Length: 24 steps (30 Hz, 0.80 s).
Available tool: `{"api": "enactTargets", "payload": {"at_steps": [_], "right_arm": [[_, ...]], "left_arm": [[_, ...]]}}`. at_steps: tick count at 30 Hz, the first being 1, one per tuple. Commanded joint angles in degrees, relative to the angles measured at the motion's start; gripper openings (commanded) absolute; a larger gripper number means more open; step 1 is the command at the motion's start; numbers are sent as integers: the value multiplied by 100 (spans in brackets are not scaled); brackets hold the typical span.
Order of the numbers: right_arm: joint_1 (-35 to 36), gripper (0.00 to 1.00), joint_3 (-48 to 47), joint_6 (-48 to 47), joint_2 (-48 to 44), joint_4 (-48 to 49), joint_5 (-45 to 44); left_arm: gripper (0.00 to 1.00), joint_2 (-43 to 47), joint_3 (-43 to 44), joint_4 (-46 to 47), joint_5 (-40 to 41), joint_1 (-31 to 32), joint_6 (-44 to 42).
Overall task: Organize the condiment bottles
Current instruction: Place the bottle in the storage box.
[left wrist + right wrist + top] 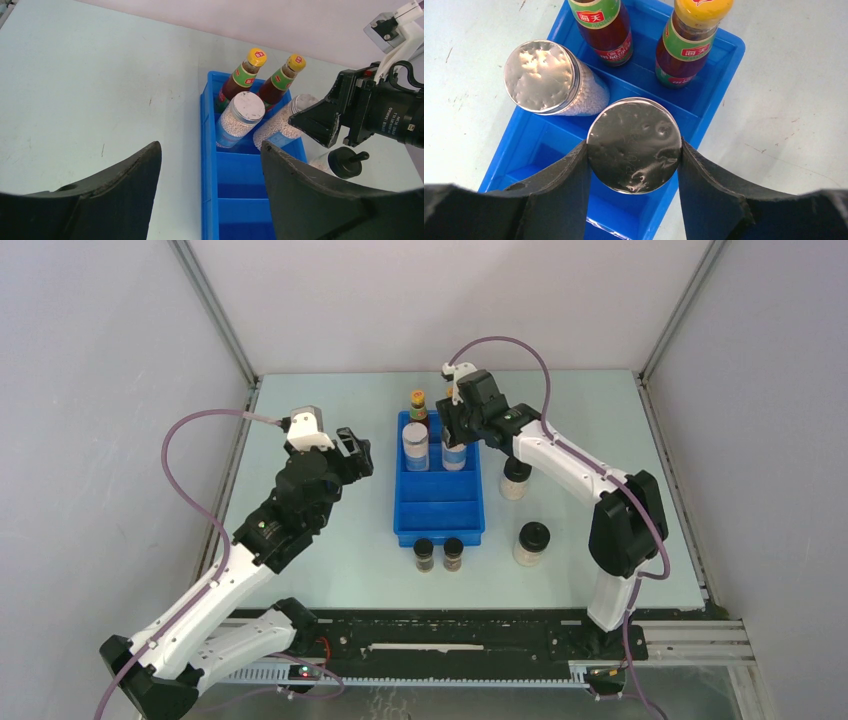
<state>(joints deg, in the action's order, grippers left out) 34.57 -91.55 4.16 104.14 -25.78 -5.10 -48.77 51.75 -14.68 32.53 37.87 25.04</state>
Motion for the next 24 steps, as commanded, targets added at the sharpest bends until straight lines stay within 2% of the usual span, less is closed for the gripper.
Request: {"api": "enactTargets", "payload": {"at_steps": [1, 24], "right_arm": [[-45, 0, -72, 104, -12, 502, 77], [-160, 0, 168, 154, 126, 690, 204]], "left_arm": [[77, -18, 211, 167, -37, 1, 36], [77, -47, 234, 149, -37, -14, 20]]}}
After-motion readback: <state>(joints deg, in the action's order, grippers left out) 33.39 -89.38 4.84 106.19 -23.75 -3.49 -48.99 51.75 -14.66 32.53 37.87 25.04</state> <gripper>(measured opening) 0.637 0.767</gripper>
